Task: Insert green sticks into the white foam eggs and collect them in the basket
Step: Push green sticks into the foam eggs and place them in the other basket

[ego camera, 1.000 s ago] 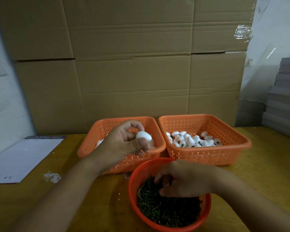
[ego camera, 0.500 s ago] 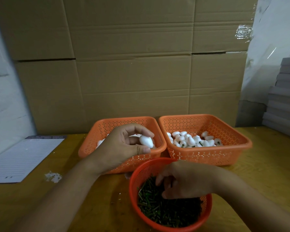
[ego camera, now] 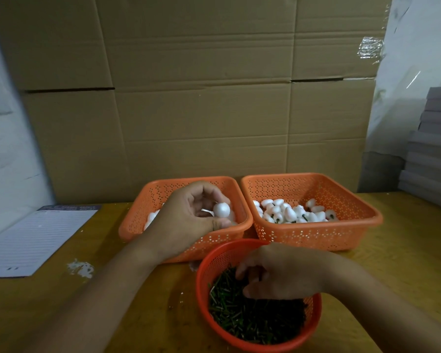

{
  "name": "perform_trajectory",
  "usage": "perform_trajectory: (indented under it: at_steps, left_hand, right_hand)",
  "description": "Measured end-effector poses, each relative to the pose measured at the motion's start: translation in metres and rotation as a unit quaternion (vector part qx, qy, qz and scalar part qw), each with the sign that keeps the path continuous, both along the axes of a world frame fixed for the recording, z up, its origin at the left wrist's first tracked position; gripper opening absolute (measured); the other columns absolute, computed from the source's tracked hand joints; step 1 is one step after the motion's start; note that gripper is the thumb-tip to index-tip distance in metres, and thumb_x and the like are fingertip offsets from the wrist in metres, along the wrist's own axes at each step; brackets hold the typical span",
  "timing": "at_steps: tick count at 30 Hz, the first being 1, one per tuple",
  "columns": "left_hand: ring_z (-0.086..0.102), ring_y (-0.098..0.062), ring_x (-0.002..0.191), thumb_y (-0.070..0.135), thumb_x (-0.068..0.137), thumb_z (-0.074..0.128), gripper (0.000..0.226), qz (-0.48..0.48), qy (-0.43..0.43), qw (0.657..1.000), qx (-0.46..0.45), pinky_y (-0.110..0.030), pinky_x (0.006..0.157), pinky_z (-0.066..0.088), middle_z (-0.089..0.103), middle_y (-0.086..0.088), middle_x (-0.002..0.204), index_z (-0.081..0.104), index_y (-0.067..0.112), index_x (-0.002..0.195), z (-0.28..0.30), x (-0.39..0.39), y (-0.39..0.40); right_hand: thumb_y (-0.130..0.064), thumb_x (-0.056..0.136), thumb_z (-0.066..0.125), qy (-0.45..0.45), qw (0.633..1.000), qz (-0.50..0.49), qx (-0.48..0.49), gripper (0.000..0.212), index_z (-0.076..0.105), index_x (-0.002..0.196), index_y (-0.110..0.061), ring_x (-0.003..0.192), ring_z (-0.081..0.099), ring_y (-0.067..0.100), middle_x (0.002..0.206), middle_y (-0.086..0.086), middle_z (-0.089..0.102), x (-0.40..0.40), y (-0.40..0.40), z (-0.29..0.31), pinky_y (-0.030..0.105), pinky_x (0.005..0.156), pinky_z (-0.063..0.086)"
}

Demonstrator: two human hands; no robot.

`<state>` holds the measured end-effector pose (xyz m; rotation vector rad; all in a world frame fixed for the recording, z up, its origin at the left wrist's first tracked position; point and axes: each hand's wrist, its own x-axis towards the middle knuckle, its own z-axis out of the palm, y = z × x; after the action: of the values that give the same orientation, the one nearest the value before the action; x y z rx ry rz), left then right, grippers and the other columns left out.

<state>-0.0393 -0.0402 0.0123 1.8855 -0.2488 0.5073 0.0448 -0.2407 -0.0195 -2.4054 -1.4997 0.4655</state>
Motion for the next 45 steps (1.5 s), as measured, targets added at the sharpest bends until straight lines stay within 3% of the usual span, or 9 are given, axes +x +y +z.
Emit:
perform_trajectory:
  at_steps: [3,7,10,14,21,26,31,42,45]
  left_hand:
    - [0.074,-0.024,0.094,0.007,0.075,0.080,0.032,-0.026,0.024,0.996,-0.077,-0.025,0.077,0.058,0.076,-0.009,0.105,0.064,0.008,0.103,0.002,-0.003,-0.002]
    - [0.074,-0.026,0.092,0.026,0.083,0.070,0.041,-0.069,0.062,0.986,-0.140,-0.027,0.078,0.058,0.075,-0.016,0.108,0.063,0.008,0.120,0.005,-0.005,-0.002]
    - [0.072,-0.026,0.092,0.038,0.087,0.069,0.043,-0.085,0.080,0.979,-0.169,-0.027,0.078,0.058,0.074,-0.017,0.109,0.066,0.011,0.121,0.006,-0.006,-0.002]
    - [0.073,-0.025,0.092,0.048,0.080,0.071,0.041,-0.100,0.103,0.970,-0.199,-0.027,0.077,0.058,0.074,-0.017,0.106,0.075,0.022,0.111,0.007,-0.007,-0.002]
    - [0.072,-0.023,0.088,0.039,0.078,0.077,0.040,-0.104,0.104,0.970,-0.194,-0.030,0.076,0.058,0.074,-0.018,0.106,0.068,0.015,0.109,0.007,-0.006,0.000]
    - [0.072,-0.022,0.087,0.032,0.079,0.083,0.043,-0.108,0.105,0.973,-0.175,-0.031,0.077,0.059,0.073,-0.020,0.110,0.062,0.012,0.111,0.005,-0.005,0.001]
    - [0.072,-0.020,0.088,0.031,0.076,0.080,0.046,-0.106,0.104,0.974,-0.169,-0.029,0.076,0.059,0.073,-0.018,0.114,0.061,0.013,0.113,0.006,-0.006,0.003]
    - [0.067,-0.017,0.087,0.028,0.071,0.085,0.035,-0.095,0.105,0.970,-0.199,-0.026,0.071,0.056,0.072,-0.003,0.102,0.073,0.020,0.103,0.003,-0.004,0.006]
    - [0.067,-0.016,0.085,0.022,0.071,0.084,0.035,-0.108,0.104,0.961,-0.231,-0.026,0.071,0.056,0.071,-0.005,0.101,0.073,0.017,0.104,0.004,-0.004,0.008]
  right_hand:
    - [-0.047,0.089,0.067,0.009,1.000,-0.003,-0.010,0.038,0.059,0.126,-0.039,0.088,0.061,-0.003,0.095,-0.021,0.064,-0.002,-0.001,0.002,0.021,0.080,0.051]
    - [-0.041,0.087,0.071,0.010,1.000,0.007,-0.017,0.040,0.060,0.126,-0.037,0.084,0.060,-0.007,0.089,-0.024,0.063,-0.002,-0.002,0.003,0.013,0.072,0.046]
    - [-0.039,0.087,0.071,-0.002,1.000,0.007,-0.016,0.039,0.061,0.125,-0.038,0.078,0.056,-0.012,0.087,-0.026,0.061,-0.003,-0.001,0.003,0.009,0.068,0.042]
    - [-0.039,0.088,0.071,-0.008,1.000,-0.003,-0.003,0.034,0.063,0.121,-0.038,0.084,0.060,-0.002,0.095,-0.018,0.065,-0.005,0.002,0.000,0.019,0.075,0.050]
    - [-0.031,0.090,0.069,-0.042,0.999,0.000,0.011,0.022,0.067,0.111,-0.035,0.078,0.054,-0.005,0.090,-0.019,0.058,-0.004,0.004,-0.006,0.014,0.065,0.040]
    - [-0.030,0.090,0.067,-0.099,0.994,-0.023,0.027,0.027,0.063,0.116,-0.034,0.090,0.056,0.002,0.103,-0.015,0.059,-0.004,0.005,-0.012,0.021,0.078,0.049]
    - [-0.022,0.091,0.063,-0.122,0.992,-0.025,0.027,0.017,0.069,0.106,-0.028,0.100,0.063,0.010,0.109,-0.009,0.068,-0.003,0.005,-0.011,0.033,0.088,0.054]
    - [-0.028,0.084,0.063,-0.084,0.993,-0.042,0.074,0.008,0.067,0.090,-0.023,0.073,0.061,0.004,0.083,-0.009,0.067,-0.009,0.004,0.000,0.027,0.069,0.054]
    - [-0.028,0.082,0.065,-0.078,0.991,-0.049,0.096,0.006,0.063,0.086,-0.024,0.069,0.058,0.004,0.080,-0.009,0.065,-0.010,0.005,0.001,0.019,0.063,0.047]
